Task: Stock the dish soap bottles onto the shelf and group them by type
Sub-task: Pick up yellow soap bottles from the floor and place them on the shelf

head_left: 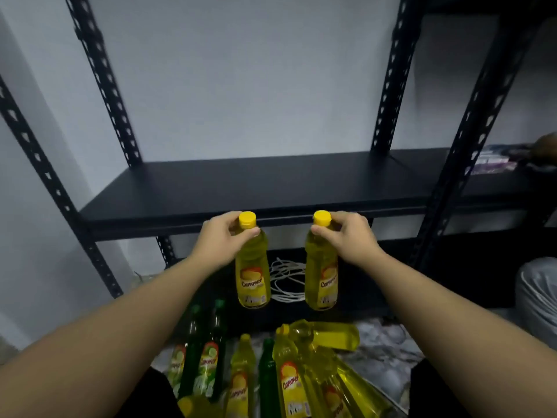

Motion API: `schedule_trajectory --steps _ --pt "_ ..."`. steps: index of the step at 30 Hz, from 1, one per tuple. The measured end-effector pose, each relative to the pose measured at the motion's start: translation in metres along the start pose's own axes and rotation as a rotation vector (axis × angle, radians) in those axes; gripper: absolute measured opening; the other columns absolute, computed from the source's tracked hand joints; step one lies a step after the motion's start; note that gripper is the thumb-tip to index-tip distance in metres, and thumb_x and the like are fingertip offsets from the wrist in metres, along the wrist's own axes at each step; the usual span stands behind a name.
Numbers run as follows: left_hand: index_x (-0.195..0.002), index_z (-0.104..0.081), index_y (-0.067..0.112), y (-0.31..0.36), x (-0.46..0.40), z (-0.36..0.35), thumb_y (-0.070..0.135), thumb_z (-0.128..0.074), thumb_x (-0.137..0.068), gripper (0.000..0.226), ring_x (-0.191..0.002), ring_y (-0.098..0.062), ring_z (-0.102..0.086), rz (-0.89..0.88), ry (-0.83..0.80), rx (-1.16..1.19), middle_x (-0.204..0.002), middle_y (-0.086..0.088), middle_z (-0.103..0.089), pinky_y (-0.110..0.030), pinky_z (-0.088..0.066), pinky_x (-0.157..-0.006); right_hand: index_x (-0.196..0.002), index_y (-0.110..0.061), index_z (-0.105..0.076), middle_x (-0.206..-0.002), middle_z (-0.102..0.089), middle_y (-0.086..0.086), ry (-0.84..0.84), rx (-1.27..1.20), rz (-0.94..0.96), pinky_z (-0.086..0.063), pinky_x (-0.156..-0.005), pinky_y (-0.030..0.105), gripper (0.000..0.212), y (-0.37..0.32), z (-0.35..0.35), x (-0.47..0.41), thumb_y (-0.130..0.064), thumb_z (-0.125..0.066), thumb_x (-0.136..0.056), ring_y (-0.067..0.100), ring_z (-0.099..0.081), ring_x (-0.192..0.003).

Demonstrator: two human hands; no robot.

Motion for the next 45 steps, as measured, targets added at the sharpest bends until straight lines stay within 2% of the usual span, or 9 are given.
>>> schedule_trajectory --steps 5,9,12,15,26,33,38,42,45 --pt "-0.101 -0.075 0.035 0.067 -0.032 0.045 0.04 -0.082 -0.086 0.018 -0.098 0.003 -0.068 -0.061 0.074 0.064 -0.1 0.018 -0.075 -0.027 -0.056 -0.089 -0.086 -0.023 -0.081 -0.079 -0.077 -0.006 0.143 -0.045 0.119 -0.06 -0.074 0.035 0.025 -0.078 0.054 -0.032 -0.048 -0.079 -0.087 0.011 -0.072 -0.08" --pt "-0.106 -0.079 0.022 0.106 -0.068 0.074 0.036 -0.084 -0.085 0.026 -0.099 -0.009 -0.073 -0.064 0.121 0.163 -0.101 0.006 -0.079 -0.037 -0.06 -0.094 -0.091 -0.022 -0.082 -0.08 -0.077 -0.005 0.185 -0.113 0.16 -0.059 -0.071 0.031 0.022 -0.126 0.081 -0.061 -0.044 -0.081 -0.087 0.011 -0.073 -0.081" --pt "-0.102 -0.08 0.021 0.132 -0.095 0.095 0.036 -0.085 -0.084 0.024 -0.096 -0.012 -0.075 -0.099 0.177 0.194 -0.099 0.003 -0.08 -0.043 -0.061 -0.094 -0.093 -0.019 -0.082 -0.082 -0.077 -0.003 0.233 -0.123 0.175 -0.059 -0.071 0.034 0.027 -0.151 0.097 -0.086 -0.045 -0.081 -0.085 0.015 -0.074 -0.082" --pt "-0.1 -0.079 0.022 0.151 -0.117 0.108 0.037 -0.084 -0.085 0.022 -0.094 -0.013 -0.075 -0.117 0.218 0.198 -0.096 0.003 -0.079 -0.043 -0.061 -0.091 -0.092 -0.018 -0.082 -0.082 -0.077 -0.001 0.292 -0.129 0.181 -0.062 -0.077 0.043 0.03 -0.168 0.107 -0.111 -0.047 -0.082 -0.084 0.019 -0.074 -0.083" --pt "-0.095 -0.078 0.024 0.157 -0.181 0.095 0.041 -0.082 -0.085 0.02 -0.093 -0.017 -0.074 -0.139 0.179 0.148 -0.094 0.002 -0.078 -0.048 -0.061 -0.09 -0.08 -0.018 -0.076 -0.076 -0.072 -0.001 0.32 -0.041 0.136 -0.057 -0.07 0.042 0.038 -0.164 0.095 -0.172 -0.055 -0.078 -0.084 0.02 -0.069 -0.076" --pt "-0.111 -0.078 0.024 0.139 -0.198 0.081 0.043 -0.08 -0.087 0.031 -0.1 -0.011 -0.073 -0.155 0.184 0.206 -0.103 0.007 -0.078 -0.045 -0.06 -0.095 -0.1 -0.022 -0.078 -0.091 -0.074 -0.007 0.349 -0.125 0.118 -0.054 -0.072 0.03 0.036 -0.144 0.089 -0.189 -0.054 -0.078 -0.086 0.011 -0.068 -0.088" --pt "-0.128 -0.071 0.026 0.13 -0.192 0.067 0.045 -0.075 -0.092 0.041 -0.11 -0.011 -0.07 -0.179 0.166 0.213 -0.117 0.008 -0.075 -0.046 -0.059 -0.097 -0.122 -0.024 -0.071 -0.112 -0.072 -0.007 0.293 -0.12 0.158 -0.052 -0.085 0.03 0.045 -0.139 0.07 -0.186 -0.054 -0.075 -0.088 0.013 -0.065 -0.105" --pt "-0.149 -0.045 0.043 0.092 -0.171 0.043 0.058 -0.083 -0.075 0.084 -0.117 -0.013 -0.066 -0.086 0.034 0.243 -0.132 0.009 -0.067 -0.043 -0.06 -0.094 -0.145 -0.028 -0.053 -0.13 -0.066 -0.007 0.255 -0.144 0.132 -0.055 -0.094 0.036 0.072 -0.121 0.057 -0.174 -0.055 -0.079 -0.083 0.013 -0.063 -0.114" --pt "-0.15 -0.038 0.04 0.049 -0.149 0.016 0.039 -0.094 -0.069 0.099 -0.12 -0.016 -0.066 0.018 -0.091 0.177 -0.134 0.008 -0.065 -0.046 -0.059 -0.098 -0.152 -0.031 -0.04 -0.123 -0.062 -0.012 0.161 -0.192 0.068 -0.056 -0.088 0.031 0.088 -0.099 0.04 -0.154 -0.044 -0.087 -0.079 0.006 -0.062 -0.105"
Point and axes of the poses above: each hand's wrist, its own x-axis away from the middle knuckle, its own z-axis out of the back of the hand, y = z × x, the point moved 9 cm from there along -x, towards the middle knuckle
